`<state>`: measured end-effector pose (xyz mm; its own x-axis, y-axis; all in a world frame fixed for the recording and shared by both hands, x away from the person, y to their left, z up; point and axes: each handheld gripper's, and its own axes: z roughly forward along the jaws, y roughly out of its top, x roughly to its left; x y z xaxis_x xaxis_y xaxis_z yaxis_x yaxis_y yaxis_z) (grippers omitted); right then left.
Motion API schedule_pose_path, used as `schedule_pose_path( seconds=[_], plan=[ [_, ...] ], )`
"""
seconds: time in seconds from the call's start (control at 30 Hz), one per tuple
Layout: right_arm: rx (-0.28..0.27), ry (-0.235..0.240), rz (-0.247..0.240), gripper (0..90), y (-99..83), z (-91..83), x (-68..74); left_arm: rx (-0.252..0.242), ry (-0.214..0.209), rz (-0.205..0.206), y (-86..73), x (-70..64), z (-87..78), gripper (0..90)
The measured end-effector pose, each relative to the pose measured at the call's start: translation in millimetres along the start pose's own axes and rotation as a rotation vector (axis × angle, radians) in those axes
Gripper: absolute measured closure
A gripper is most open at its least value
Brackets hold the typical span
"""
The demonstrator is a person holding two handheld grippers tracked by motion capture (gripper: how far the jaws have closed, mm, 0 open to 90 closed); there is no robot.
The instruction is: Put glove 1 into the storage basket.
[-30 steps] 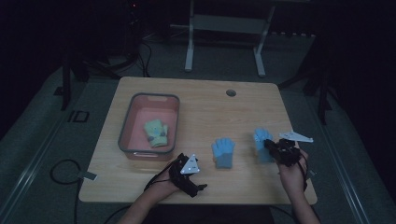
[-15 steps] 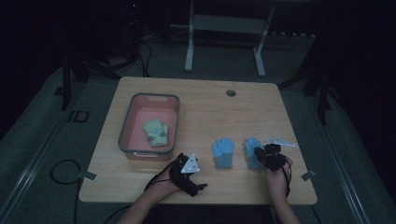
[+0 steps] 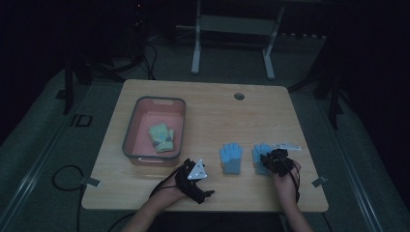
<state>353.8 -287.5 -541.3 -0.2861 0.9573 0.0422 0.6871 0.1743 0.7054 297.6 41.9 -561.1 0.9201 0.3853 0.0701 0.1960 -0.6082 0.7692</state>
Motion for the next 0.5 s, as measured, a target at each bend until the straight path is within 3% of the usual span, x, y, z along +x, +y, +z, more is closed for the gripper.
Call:
schedule_pose_path(
  seconds=[0.1,0.3,0.33,0.4,0.5],
  plan=[
    [-0.012,-0.007,-0.018,66.8,2.6,-3.7,-2.1,0.002,-0.002,0.002,0.0,0.0,0.1,2.0],
    [-0.022,0.04,-0.032,66.7,8.4,-12.4,-15.4,0.005,-0.003,0.001,0.0,0.4,0.3,2.0],
    [-0.036,0.074,-0.056,66.0,10.1,-16.3,-20.8,0.004,-0.002,0.0,0.0,0.4,0.3,2.0],
    [-0.036,0.074,-0.056,66.0,10.1,-16.3,-20.8,0.005,-0.002,-0.001,0.0,0.4,0.4,2.0],
    [-0.051,0.106,-0.13,65.0,11.5,-21.0,-26.8,0.011,-0.003,0.004,0.2,0.1,0.6,2.0]
  ],
)
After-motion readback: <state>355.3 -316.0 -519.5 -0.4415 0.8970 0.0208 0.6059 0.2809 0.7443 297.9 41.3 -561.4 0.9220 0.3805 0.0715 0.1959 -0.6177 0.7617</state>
